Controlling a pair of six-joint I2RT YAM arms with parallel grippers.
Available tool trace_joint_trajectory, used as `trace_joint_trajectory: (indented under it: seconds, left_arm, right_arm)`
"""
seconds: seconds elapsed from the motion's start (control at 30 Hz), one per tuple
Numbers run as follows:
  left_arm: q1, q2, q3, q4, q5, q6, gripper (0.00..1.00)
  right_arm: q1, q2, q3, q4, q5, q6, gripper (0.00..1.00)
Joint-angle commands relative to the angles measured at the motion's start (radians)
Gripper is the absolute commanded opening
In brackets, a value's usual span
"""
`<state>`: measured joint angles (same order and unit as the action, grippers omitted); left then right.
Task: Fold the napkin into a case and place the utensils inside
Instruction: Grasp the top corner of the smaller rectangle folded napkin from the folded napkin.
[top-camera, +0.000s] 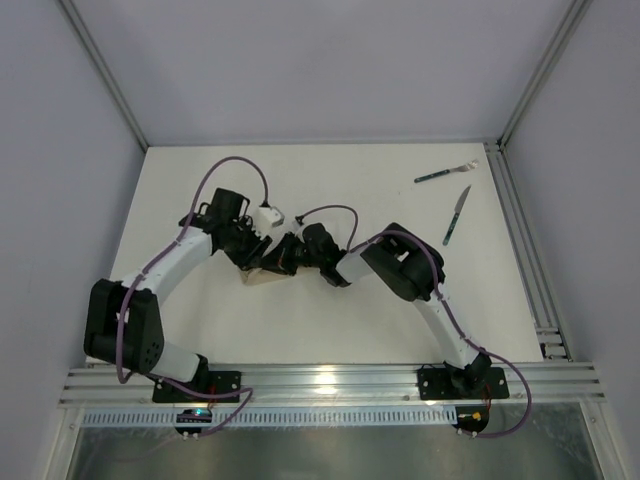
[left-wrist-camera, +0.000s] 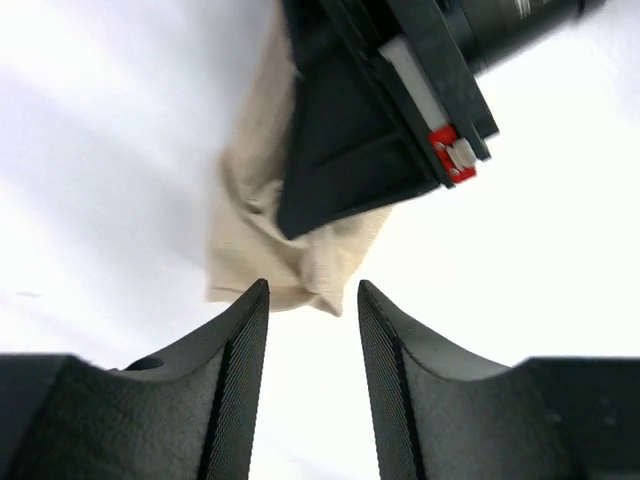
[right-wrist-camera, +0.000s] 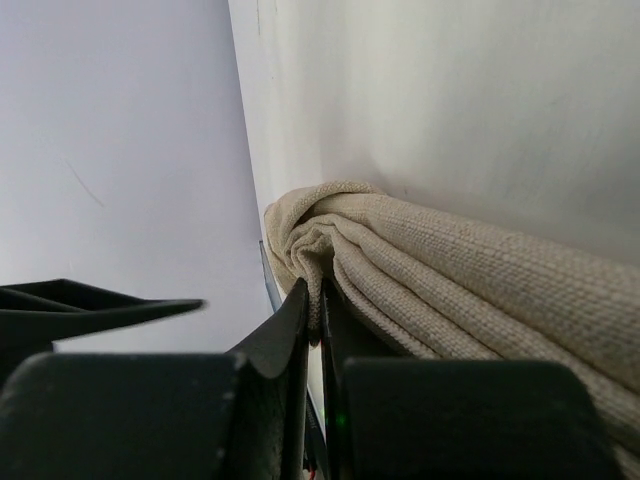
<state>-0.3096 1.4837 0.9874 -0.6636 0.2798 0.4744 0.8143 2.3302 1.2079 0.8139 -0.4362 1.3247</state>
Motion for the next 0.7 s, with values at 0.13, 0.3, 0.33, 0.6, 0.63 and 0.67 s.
trace_joint_trajectory:
  seconds: [0.13, 0.3, 0.33, 0.6, 0.63, 0.67]
  left_arm:
    - [0.04, 0.038, 0.103, 0.016, -0.109, -0.059, 0.33]
    - [0.032, 0.144, 0.111, 0.061, -0.145, -0.057, 0.32]
    - [0.03, 0.154, 0.117, 0.056, -0.134, -0.051, 0.32]
    - [0.014, 0.222, 0.108, 0.058, -0.154, -0.042, 0.31]
    - [0.014, 0.227, 0.103, 0.065, -0.148, -0.045, 0.3]
    - [0.014, 0.227, 0.099, 0.07, -0.125, -0.054, 0.3]
  right_arm:
    - [-0.006, 0.004, 0.022, -0.002, 0.033, -0.001, 0.04]
    - [-0.007, 0.001, 0.019, -0.009, 0.034, -0.004, 0.04]
    - [-0.006, 0.003, 0.019, -0.006, 0.034, -0.001, 0.04]
    - [-0.006, 0.004, 0.018, 0.002, 0.036, 0.008, 0.04]
    - [-0.006, 0.008, 0.019, 0.007, 0.036, 0.008, 0.04]
    - [-0.006, 0.009, 0.021, 0.008, 0.034, 0.01, 0.04]
